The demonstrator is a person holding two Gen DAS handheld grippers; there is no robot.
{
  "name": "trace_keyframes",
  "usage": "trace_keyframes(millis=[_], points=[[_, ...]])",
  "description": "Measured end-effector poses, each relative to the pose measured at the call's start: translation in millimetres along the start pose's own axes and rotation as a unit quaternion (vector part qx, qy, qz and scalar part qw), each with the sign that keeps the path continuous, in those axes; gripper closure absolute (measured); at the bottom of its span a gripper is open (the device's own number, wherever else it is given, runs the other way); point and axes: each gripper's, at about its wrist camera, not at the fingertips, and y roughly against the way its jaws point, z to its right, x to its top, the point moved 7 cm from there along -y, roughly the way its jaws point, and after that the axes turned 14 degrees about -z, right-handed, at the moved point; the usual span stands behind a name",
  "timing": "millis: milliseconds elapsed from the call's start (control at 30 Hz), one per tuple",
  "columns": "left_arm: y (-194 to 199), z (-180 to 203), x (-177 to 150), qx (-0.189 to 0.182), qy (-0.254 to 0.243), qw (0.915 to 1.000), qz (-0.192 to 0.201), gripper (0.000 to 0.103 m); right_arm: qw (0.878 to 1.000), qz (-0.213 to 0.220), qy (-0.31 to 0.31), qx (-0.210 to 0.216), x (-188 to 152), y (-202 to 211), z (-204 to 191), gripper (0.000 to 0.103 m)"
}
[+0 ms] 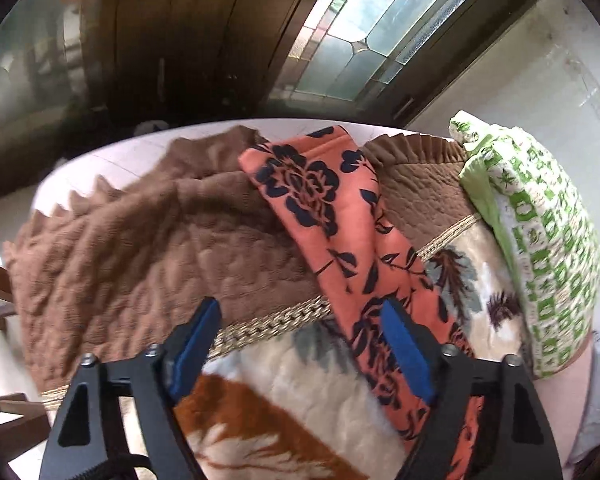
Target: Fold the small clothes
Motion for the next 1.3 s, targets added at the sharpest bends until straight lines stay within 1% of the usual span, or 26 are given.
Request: trace_keyframes(millis=[67,133,200,267,300,333,367,400,433,467,500,567,633,733,867,900,967,1000,1033,1067,1100,1133,1167,1200,1267,1300], points=[[-8.5,3.7,2.9,-0.017,0.007,0.9998,-0.01,0.026,1.0,0.007,0.006,-0.001,-0.4,-0.3,-0.5,0.044],[-14.4,7.5,6.6,-0.018,0.008,0.9998,-0.01,0.029,1.0,0.006,0.011,0.004,-1.0,-0.4,0.4,0.044],[-18.2,15.4,8.7,-0.027,-0.003,0.9996,-0.01,0.036,1.0,0.004,0.01,0.015,-1.5,-0.4,2.7,0.044],[-26.1,21.9,10.2,-0.042,-0.007,0.9989,-0.019,0.048,1.0,0.004,0.005,0.028,-1.8,0.4,5.2,0.044],[-30.0,23.9,10.7,-0.04,-0.01,0.9989,-0.019,0.049,0.999,0.004,0.003,0.031,-2.0,0.5,6.0,0.044],[-32.8,25.0,11.5,-0.03,-0.015,0.9993,-0.014,0.055,0.999,0.004,0.002,0.034,-2.5,0.9,6.3,0.044],[-34.0,25.3,12.8,-0.023,-0.018,0.9995,-0.012,0.065,0.999,0.005,0.002,0.035,-3.1,1.4,6.4,0.044],[-34.5,26.5,13.6,-0.019,-0.023,0.9995,-0.009,0.072,0.999,0.006,0.003,0.035,-4.0,2.2,6.0,0.044],[-36.2,28.1,14.7,-0.026,-0.026,0.9993,-0.012,0.084,0.999,0.007,0.005,0.036,-5.2,3.0,6.1,0.044],[-37.0,29.3,15.0,-0.035,-0.028,0.9989,-0.013,0.092,0.999,0.008,0.004,0.038,-6.2,4.2,6.3,0.044],[-36.9,31.7,14.6,-0.048,-0.031,0.9983,-0.011,0.094,0.999,0.01,0.0,0.045,-7.5,6.5,7.6,0.044],[-33.6,37.6,12.3,-0.055,-0.042,0.9976,-0.008,0.097,0.998,0.019,-0.013,0.065,-9.1,14.7,12.5,0.044],[-21.4,55.1,7.4,-0.072,-0.075,0.9945,0.01,0.098,0.996,0.036,-0.023,0.08,-10.3,27.2,18.3,0.044],[1.5,94.5,-8.5,-0.092,-0.144,0.9846,0.037,0.098,0.994,0.074,-0.038,0.075,-11.3,54.3,34.3,0.044],[24.6,156.8,-50.4,-0.108,-0.253,0.9595,0.061,0.098,0.988,0.111,-0.069,0.087,-12.4,92.7,67.7,0.044],[27.8,174.6,-66.2,-0.114,-0.282,0.9505,0.064,0.098,0.986,0.118,-0.078,0.091,-13.0,102.9,78.0,0.044],[31.1,209.6,-102.6,-0.127,-0.344,0.9284,0.061,0.098,0.981,0.133,-0.097,0.099,-13.3,123.3,98.5,0.042],[30.7,221.9,-119.3,-0.131,-0.368,0.9189,0.058,0.098,0.979,0.14,-0.106,0.104,-14.5,133.3,109.4,0.042],[29.1,236.9,-141.8,-0.136,-0.398,0.9058,0.052,0.098,0.976,0.148,-0.115,0.11,-16.4,143.3,121.2,0.042],[26.6,246.7,-159.6,-0.141,-0.419,0.8959,0.047,0.098,0.974,0.155,-0.123,0.114,-18.5,151.3,131.4,0.042],[23.2,259.6,-181.7,-0.146,-0.442,0.8844,0.039,0.098,0.97,0.163,-0.134,0.117,-21.4,160.4,144.6,0.042],[19.0,268.4,-202.8,-0.149,-0.458,0.8757,0.028,0.098,0.968,0.169,-0.143,0.119,-24.4,167.3,155.9,0.042],[13.3,277.3,-222.8,-0.155,-0.473,0.8671,0.013,0.098,0.965,0.174,-0.152,0.123,-27.9,174.3,167.8,0.042],[3.5,286.8,-248.6,-0.161,-0.493,0.8547,-0.01,0.098,0.962,0.178,-0.163,0.127,-32.0,179.8,180.2,0.042],[-10.3,296.4,-283.6,-0.152,-0.526,0.8356,-0.044,0.097,0.956,0.182,-0.187,0.135,-39.9,186.2,202.4,0.041],[-23.1,299.8,-301.8,-0.136,-0.549,0.8216,-0.073,0.095,0.952,0.183,-0.2,0.143,-44.9,187.0,212.1,0.039]])
